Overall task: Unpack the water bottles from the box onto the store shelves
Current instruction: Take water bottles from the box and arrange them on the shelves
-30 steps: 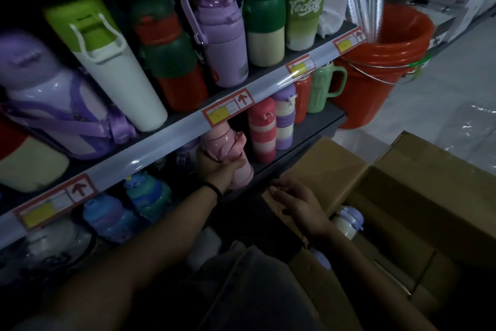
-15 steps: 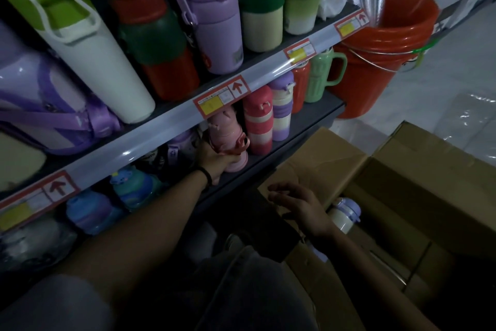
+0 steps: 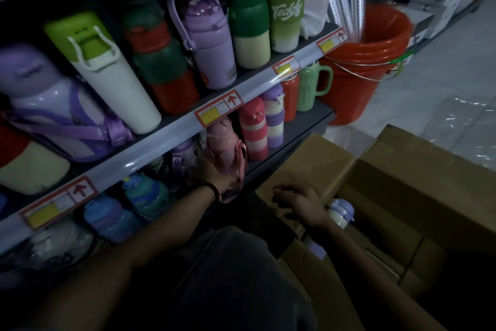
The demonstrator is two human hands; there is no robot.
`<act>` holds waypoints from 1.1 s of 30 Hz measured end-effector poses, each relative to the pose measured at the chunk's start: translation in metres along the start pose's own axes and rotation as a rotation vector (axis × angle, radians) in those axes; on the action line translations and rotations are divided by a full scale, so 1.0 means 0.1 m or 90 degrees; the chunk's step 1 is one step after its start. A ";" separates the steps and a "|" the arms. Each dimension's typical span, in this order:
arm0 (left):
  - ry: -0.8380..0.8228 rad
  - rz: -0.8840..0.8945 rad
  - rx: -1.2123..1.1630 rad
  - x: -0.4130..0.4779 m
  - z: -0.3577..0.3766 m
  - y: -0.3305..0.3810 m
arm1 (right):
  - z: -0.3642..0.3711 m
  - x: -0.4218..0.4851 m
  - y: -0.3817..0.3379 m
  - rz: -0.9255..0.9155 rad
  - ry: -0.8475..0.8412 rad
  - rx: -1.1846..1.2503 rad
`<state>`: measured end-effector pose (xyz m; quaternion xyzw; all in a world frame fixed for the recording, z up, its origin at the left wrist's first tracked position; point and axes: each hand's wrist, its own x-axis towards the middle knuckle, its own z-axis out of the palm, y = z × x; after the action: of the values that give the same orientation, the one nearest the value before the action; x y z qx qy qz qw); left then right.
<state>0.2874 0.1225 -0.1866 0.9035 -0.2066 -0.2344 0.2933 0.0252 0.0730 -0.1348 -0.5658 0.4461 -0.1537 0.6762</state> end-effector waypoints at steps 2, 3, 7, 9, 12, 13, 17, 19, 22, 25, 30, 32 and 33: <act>-0.065 -0.038 0.043 -0.16 -0.05 0.10 | -0.07 -0.03 -0.01 0.004 0.028 0.011; -0.106 -0.024 0.046 -0.32 -0.11 0.22 | -0.11 -0.04 -0.01 0.011 0.042 0.024; -0.326 0.005 -0.005 -0.93 -0.32 0.72 | -0.28 -0.11 -0.02 0.035 0.080 0.079; -0.429 0.016 -0.021 -1.07 -0.39 0.91 | -0.38 -0.16 -0.02 0.040 0.092 0.116; -0.522 0.057 0.040 -1.23 -0.50 1.24 | -0.56 -0.23 0.01 0.043 0.130 0.142; -0.545 0.074 0.082 -1.30 -0.54 1.38 | -0.64 -0.24 0.04 0.046 0.144 0.151; -0.586 0.142 0.229 -1.56 -0.53 1.90 | -0.96 -0.23 0.19 0.084 0.196 0.195; -0.592 0.179 0.266 -1.69 -0.42 2.10 | -1.10 -0.22 0.28 0.100 0.218 0.206; -0.599 0.211 0.327 -1.87 -0.15 2.22 | -1.24 -0.19 0.42 0.129 0.256 0.239; -0.608 0.231 0.355 -2.06 0.17 2.14 | -1.32 -0.13 0.64 0.162 0.290 0.274; -0.572 0.413 0.479 -2.24 0.47 2.01 | -1.27 0.04 1.24 0.289 0.284 0.280; -0.585 0.445 0.551 -2.24 0.51 2.04 | -1.19 0.11 1.45 0.332 0.289 0.275; -0.600 0.447 0.587 -2.21 0.53 2.06 | -1.14 0.16 1.52 0.351 0.297 0.268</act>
<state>0.0320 0.0598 -0.0292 0.6196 -0.6643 -0.3786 -0.1773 -0.0995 0.0375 -0.2749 -0.2244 0.6808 -0.1789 0.6740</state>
